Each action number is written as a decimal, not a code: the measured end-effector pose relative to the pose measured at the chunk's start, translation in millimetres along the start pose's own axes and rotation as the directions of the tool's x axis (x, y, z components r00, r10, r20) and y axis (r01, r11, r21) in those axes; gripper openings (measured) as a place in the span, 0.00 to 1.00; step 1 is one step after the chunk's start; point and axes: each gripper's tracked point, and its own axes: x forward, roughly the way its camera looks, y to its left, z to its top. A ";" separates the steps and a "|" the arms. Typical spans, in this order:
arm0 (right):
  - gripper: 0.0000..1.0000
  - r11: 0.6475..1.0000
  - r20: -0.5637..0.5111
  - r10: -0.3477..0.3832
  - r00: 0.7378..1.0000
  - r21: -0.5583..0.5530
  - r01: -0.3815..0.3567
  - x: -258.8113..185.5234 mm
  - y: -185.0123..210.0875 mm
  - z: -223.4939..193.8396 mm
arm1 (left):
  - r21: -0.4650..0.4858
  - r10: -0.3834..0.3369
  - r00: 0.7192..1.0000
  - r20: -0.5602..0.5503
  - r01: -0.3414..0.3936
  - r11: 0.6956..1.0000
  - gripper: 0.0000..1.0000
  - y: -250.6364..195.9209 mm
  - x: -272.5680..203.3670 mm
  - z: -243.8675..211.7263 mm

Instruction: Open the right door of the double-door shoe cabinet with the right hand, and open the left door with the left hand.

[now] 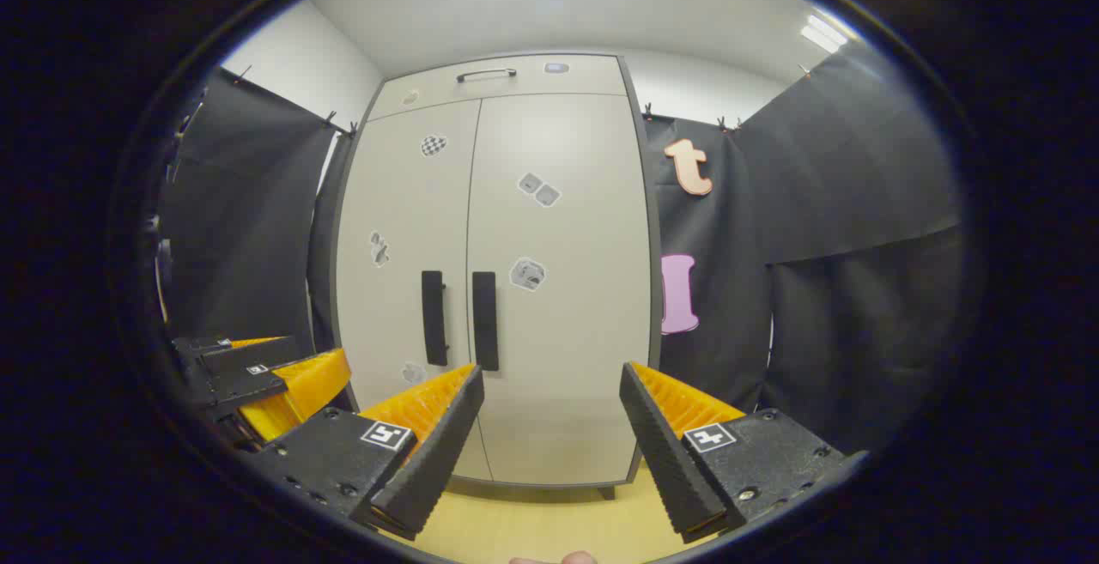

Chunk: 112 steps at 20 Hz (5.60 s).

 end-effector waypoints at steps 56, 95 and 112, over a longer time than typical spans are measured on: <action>0.96 1.000 -0.056 0.020 0.998 0.003 -0.020 216.3 73.8 -9.1 | -0.011 0.119 0.993 -0.018 -0.120 0.993 0.95 105.0 -14.3 -10.1; 0.10 0.976 -0.110 0.216 0.970 0.007 -0.217 117.7 52.5 -11.6 | 0.024 -0.038 0.999 -0.011 0.039 0.999 0.95 26.7 -16.5 -14.8; 0.09 0.990 -0.124 0.132 0.983 -0.023 -0.136 33.6 -43.6 -2.3 | -0.003 -0.107 0.994 0.022 0.107 0.994 0.95 -33.5 -14.7 -12.6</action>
